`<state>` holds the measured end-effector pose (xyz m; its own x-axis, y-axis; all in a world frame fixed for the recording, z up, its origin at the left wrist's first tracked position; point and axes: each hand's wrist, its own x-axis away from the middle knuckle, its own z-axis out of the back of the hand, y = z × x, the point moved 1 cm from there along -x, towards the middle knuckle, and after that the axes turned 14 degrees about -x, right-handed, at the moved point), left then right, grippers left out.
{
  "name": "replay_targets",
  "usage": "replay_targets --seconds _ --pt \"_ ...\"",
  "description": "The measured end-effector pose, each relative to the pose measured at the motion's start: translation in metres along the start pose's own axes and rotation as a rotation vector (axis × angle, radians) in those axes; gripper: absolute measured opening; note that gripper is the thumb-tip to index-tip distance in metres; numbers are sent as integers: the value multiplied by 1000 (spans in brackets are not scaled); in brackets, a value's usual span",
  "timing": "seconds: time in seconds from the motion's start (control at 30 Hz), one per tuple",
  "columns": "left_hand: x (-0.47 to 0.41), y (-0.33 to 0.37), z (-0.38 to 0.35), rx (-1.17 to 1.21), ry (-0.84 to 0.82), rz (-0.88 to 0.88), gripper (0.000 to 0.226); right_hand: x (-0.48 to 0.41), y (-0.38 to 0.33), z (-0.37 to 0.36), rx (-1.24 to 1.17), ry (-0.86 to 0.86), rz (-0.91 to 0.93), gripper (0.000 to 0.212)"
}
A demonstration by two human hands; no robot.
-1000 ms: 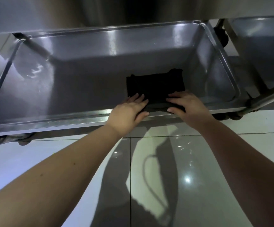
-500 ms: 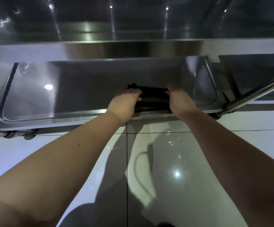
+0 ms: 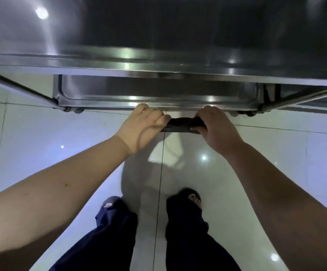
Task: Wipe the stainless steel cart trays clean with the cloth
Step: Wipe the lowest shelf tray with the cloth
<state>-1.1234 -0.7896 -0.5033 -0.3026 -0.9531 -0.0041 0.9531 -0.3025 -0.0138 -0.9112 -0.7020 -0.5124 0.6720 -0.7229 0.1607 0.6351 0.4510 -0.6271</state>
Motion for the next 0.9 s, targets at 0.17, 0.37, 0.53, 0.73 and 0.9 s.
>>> replay_targets --seconds 0.17,0.37,0.53,0.73,0.9 --pt "34 -7 97 75 -7 107 52 28 -91 48 33 81 3 16" --pt "61 -22 246 114 -15 254 43 54 -219 153 75 99 53 16" --pt "79 -43 392 68 129 286 40 75 -341 254 158 169 193 17" --pt "88 -70 552 -5 332 101 34 84 -455 371 173 361 176 21" --pt "62 -93 675 -219 499 -18 32 92 -521 473 216 544 263 22"
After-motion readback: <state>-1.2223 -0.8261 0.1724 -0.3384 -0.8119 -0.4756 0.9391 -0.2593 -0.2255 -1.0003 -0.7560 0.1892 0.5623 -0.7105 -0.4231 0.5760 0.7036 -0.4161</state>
